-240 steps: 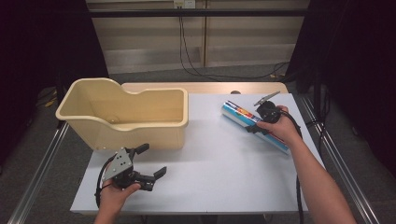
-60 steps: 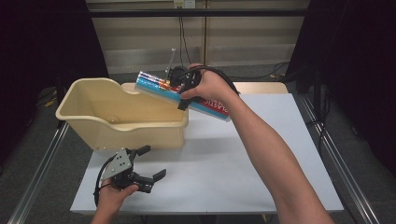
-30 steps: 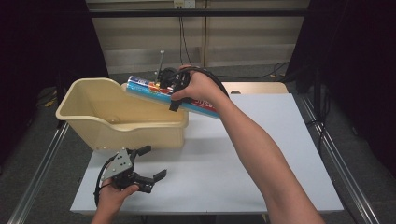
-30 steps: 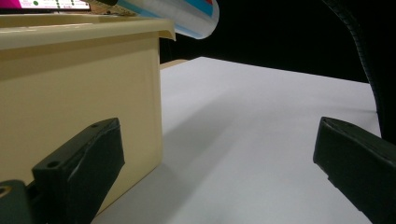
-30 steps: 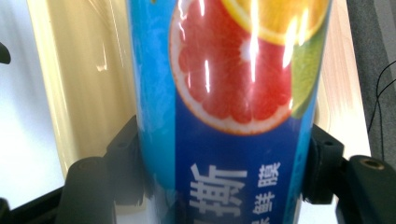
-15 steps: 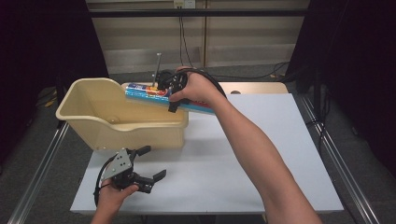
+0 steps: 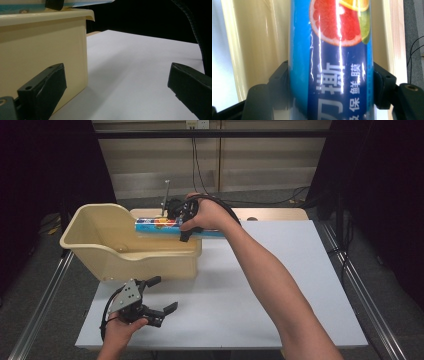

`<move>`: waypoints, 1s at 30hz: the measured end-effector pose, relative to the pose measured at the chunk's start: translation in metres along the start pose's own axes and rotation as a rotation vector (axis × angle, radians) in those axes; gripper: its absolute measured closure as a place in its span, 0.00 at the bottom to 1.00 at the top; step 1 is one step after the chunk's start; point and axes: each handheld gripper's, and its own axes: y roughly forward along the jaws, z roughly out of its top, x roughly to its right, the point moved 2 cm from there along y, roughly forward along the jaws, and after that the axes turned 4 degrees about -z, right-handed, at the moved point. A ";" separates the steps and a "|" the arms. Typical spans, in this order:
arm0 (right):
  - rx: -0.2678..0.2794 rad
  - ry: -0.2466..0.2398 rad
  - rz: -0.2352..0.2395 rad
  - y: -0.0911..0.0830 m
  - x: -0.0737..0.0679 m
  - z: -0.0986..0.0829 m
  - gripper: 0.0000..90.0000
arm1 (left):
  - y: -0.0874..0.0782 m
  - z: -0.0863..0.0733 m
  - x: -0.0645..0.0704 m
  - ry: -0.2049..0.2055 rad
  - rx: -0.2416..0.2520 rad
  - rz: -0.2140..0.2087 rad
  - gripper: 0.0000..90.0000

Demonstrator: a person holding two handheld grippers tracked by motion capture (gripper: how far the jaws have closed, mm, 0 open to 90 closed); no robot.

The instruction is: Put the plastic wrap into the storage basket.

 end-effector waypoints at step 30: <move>-0.017 -0.016 0.018 -0.007 -0.001 0.003 0.31 | 0.001 -0.001 0.000 -0.001 -0.008 -0.008 0.02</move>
